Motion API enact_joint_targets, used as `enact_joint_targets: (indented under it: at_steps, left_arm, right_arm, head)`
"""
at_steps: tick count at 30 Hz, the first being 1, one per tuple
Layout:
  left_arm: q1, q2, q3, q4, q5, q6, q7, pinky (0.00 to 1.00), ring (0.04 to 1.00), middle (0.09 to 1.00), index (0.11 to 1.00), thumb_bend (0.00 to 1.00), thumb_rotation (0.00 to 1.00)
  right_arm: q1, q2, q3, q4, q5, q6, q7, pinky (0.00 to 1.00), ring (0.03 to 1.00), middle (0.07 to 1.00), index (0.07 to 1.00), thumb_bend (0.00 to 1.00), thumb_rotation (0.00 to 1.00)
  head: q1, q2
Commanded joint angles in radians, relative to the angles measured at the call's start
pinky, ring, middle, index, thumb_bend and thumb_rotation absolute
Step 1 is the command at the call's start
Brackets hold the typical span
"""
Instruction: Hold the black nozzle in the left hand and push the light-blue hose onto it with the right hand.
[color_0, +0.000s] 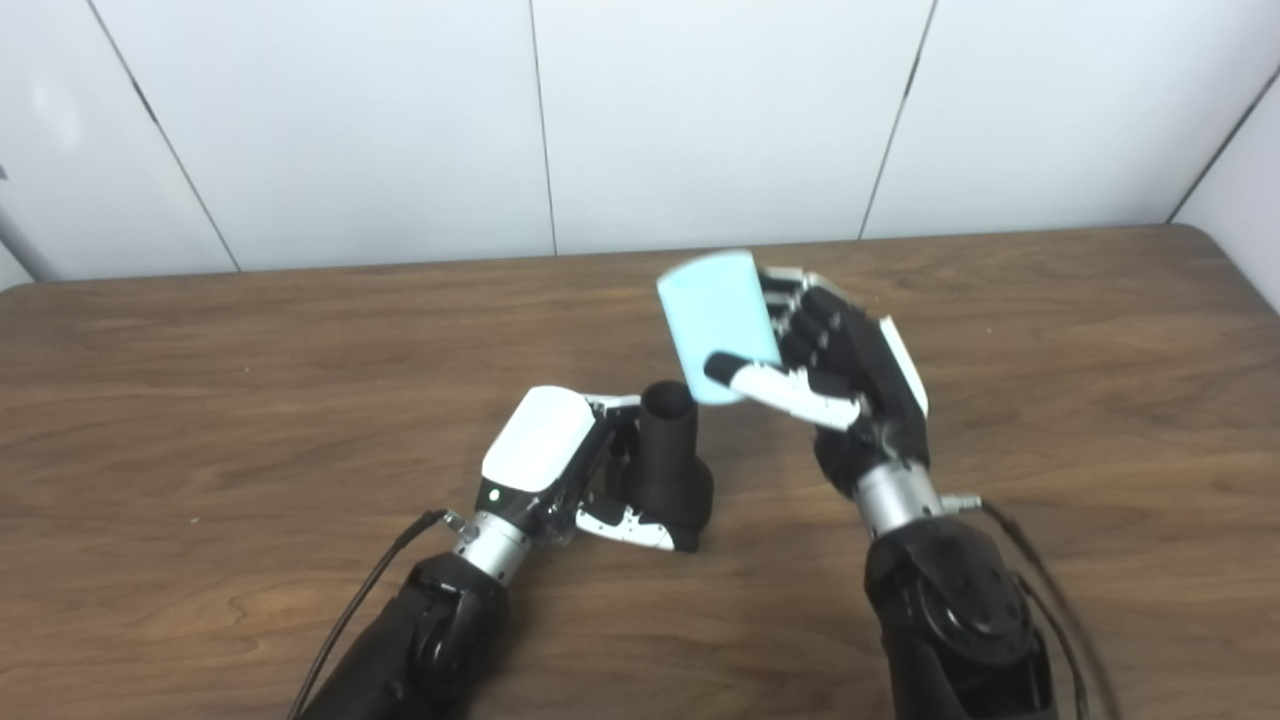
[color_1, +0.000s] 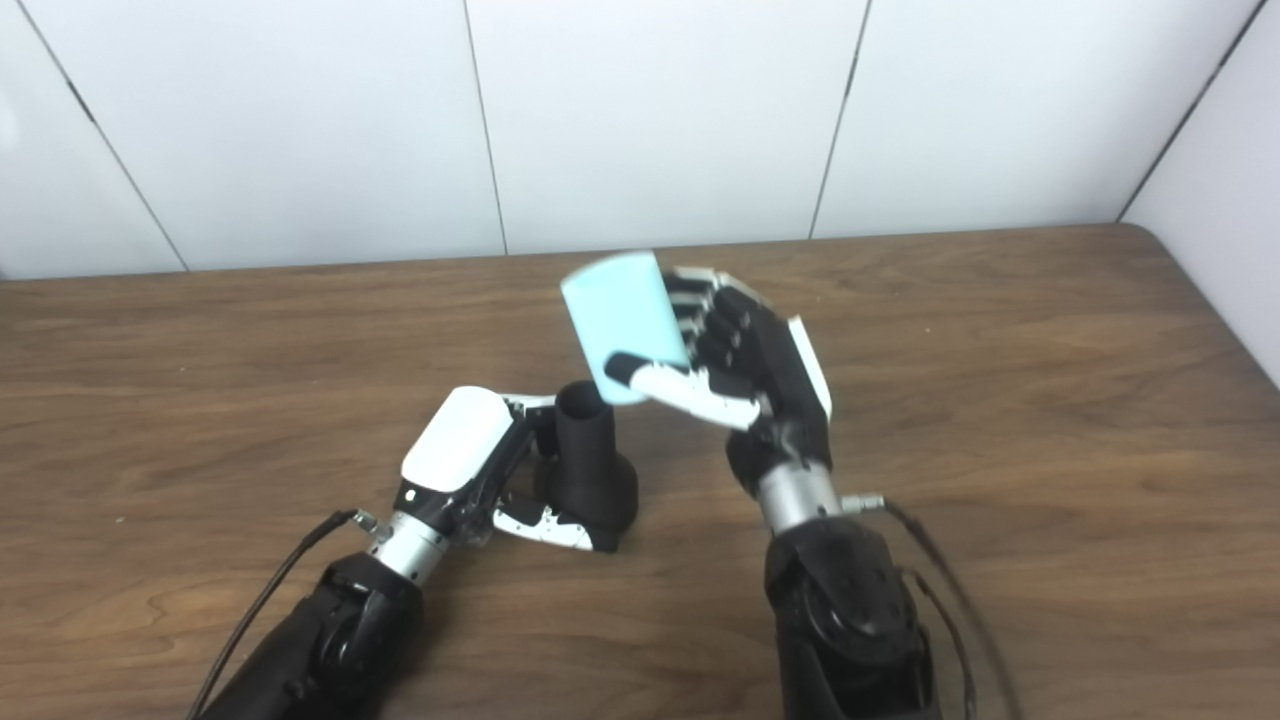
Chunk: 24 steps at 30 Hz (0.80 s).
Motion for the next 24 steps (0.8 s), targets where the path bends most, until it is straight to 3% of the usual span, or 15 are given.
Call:
enact_joint_targets:
  at_steps: [1,10,24]
  left_arm:
    - [0.130,-0.010,-0.050,0.123,0.012,0.011,-0.028,0.35,0.453,0.456,0.502,0.48,0.00]
    - [0.132,-0.008,-0.050,0.119,0.015,0.012,-0.029,0.35,0.452,0.450,0.505,0.48,0.00]
    - [0.135,-0.006,-0.051,0.113,0.016,0.017,-0.037,0.36,0.463,0.463,0.498,0.48,0.00]
  right_arm:
    - [-0.059,-0.005,0.043,-0.031,0.033,-0.005,-0.015,0.29,0.397,0.507,0.558,0.49,0.00]
    - [-0.035,-0.052,0.140,-0.005,0.036,-0.006,-0.086,0.30,0.399,0.508,0.547,0.49,0.00]
    - [-0.094,-0.042,0.168,0.020,0.076,-0.006,-0.175,0.29,0.398,0.508,0.549,0.49,0.00]
  head:
    - [-0.001,0.002]
    - [0.002,0.007]
    - [0.002,0.008]
